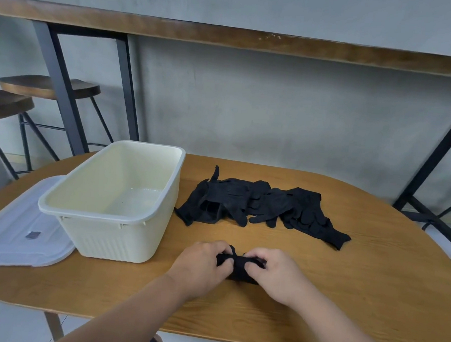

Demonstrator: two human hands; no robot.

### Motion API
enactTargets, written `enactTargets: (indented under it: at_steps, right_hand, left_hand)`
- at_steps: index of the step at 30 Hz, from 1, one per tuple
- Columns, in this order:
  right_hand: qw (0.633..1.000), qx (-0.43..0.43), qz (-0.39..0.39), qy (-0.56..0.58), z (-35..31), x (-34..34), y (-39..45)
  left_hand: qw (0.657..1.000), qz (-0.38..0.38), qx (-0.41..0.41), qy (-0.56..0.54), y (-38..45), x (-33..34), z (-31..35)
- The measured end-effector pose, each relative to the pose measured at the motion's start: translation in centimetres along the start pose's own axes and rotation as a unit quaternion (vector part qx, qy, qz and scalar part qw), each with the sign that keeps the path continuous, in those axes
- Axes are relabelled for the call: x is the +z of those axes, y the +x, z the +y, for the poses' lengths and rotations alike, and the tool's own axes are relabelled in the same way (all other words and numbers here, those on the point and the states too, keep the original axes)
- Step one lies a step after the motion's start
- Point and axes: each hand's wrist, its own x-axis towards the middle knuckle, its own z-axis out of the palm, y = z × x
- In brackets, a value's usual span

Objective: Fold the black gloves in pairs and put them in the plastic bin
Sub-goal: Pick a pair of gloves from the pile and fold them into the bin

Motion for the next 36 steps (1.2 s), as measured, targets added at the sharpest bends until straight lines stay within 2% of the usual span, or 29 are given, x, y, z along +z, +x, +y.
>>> enactTargets:
  at_steps: [3,5,8,10,14,19,23,27,31,36]
  right_hand:
    - [0.998,0.036,0.024,0.049,0.6,0.4,1.4]
    - [0.997,0.043,0.053,0.045,0.9,0.8,2.2]
    - [0.991,0.021,0.129,-0.016,1.1,1.1,2.8]
    - [0.985,-0.017,0.16,-0.06,0.8,1.2,2.7]
    - [0.981,-0.1,0.132,-0.104,0.9,1.7,2.5]
    - [0.98,-0.139,0.074,-0.124,1.4,1.5,2.3]
    - [0.979,-0.133,0.023,-0.155,1.1,1.0,2.0]
    - [0.972,-0.132,-0.011,-0.193,0.2,0.3,2.0]
    - [0.958,-0.127,0.018,-0.259,-1.2,0.6,1.7]
    - [0.949,-0.147,0.039,-0.275,-4.6,-2.1,0.1]
  left_hand:
    - [0.998,-0.007,-0.05,-0.044,1.3,0.5,-0.4]
    - [0.997,0.008,-0.068,-0.027,2.2,1.0,-0.7]
    - [0.996,0.066,-0.049,0.025,3.2,1.2,-1.0]
    - [0.995,0.086,-0.001,0.042,3.3,1.0,-1.0]
    - [0.991,0.069,0.102,0.06,2.6,1.1,-1.3]
    - [0.979,0.055,0.176,0.086,1.3,1.6,-2.3]
    - [0.981,0.041,0.163,0.093,1.0,1.5,-2.1]
    - [0.983,-0.012,0.143,0.112,1.0,0.7,-2.0]
    - [0.98,-0.045,0.099,0.169,0.6,-0.9,-0.3]
    - [0.952,-0.023,0.104,0.287,-0.6,-5.2,3.7]
